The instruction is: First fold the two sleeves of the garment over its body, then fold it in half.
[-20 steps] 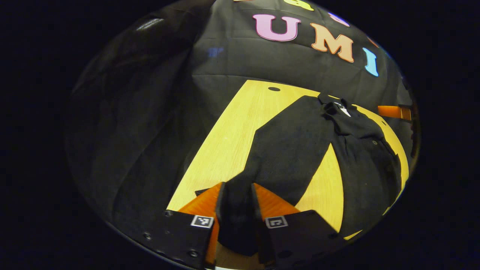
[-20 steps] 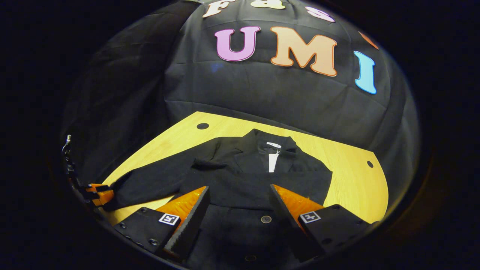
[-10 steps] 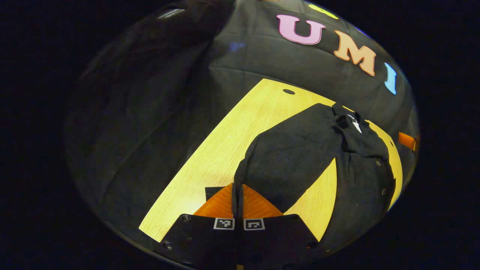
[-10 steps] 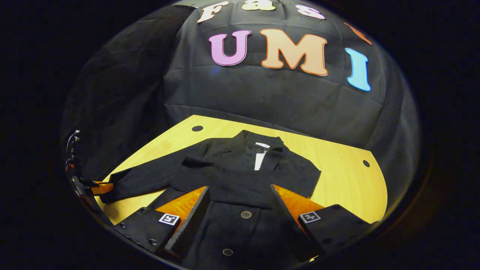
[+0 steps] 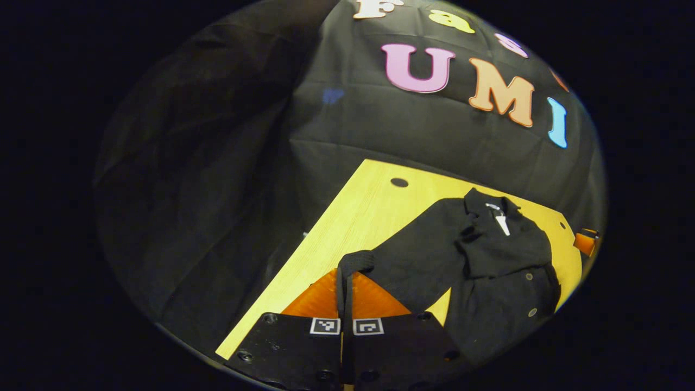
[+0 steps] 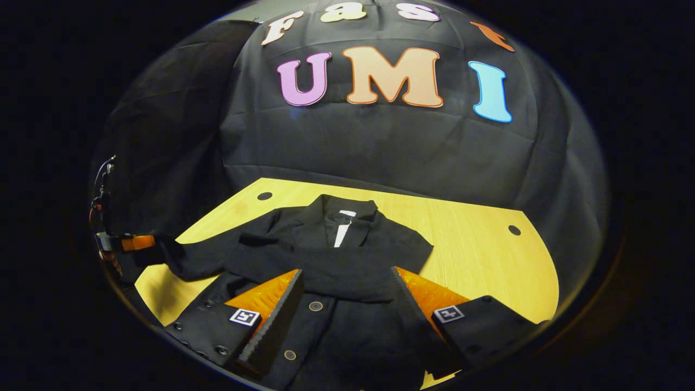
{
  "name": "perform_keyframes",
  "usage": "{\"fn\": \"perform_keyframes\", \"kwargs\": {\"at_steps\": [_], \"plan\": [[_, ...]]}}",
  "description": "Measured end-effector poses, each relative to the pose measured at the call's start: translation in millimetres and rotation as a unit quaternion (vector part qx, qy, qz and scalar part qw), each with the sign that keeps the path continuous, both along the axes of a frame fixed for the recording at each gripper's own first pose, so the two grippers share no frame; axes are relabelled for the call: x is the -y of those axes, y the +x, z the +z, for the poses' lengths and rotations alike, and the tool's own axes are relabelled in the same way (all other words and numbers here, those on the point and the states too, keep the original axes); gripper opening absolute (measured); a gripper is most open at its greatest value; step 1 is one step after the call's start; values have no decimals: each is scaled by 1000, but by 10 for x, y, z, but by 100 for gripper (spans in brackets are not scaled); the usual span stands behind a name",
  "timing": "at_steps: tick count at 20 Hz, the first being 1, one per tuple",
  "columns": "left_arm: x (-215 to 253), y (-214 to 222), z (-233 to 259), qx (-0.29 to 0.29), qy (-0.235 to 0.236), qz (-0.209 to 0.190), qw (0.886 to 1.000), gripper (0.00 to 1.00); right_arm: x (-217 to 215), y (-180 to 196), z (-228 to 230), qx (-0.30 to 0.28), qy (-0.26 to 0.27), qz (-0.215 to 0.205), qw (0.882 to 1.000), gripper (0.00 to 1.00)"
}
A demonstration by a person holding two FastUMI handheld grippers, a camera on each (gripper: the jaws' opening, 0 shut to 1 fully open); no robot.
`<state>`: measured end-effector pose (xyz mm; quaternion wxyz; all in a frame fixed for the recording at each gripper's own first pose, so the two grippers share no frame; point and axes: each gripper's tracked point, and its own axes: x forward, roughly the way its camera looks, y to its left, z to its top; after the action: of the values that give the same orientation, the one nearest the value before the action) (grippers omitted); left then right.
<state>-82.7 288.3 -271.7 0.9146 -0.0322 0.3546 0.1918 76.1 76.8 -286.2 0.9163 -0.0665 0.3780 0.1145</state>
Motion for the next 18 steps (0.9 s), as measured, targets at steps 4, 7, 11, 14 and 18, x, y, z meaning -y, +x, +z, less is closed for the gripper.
{"fn": "perform_keyframes", "kwargs": {"at_steps": [4, 7, 11, 14, 18], "plan": [[254, 502, 237, 37, 15, -34, 999, 0, 237, -21, 42, 6, 2, -9, 1000, 100], [453, 758, 311, 50, 25, -62, 997, 0, 413, -82, 77, 10, 8, -24, 1000, 100], [785, 1109, 407, 69, 29, -96, 993, 0, 697, -162, 116, 13, 14, -46, 999, 100], [1021, 1329, 477, 84, 32, -119, 989, 0, 922, -237, 140, 16, 17, -62, 998, 100], [1401, 1577, 557, 96, 27, -147, 984, 0, 1230, -349, 146, 16, 22, -83, 996, 100]]}}
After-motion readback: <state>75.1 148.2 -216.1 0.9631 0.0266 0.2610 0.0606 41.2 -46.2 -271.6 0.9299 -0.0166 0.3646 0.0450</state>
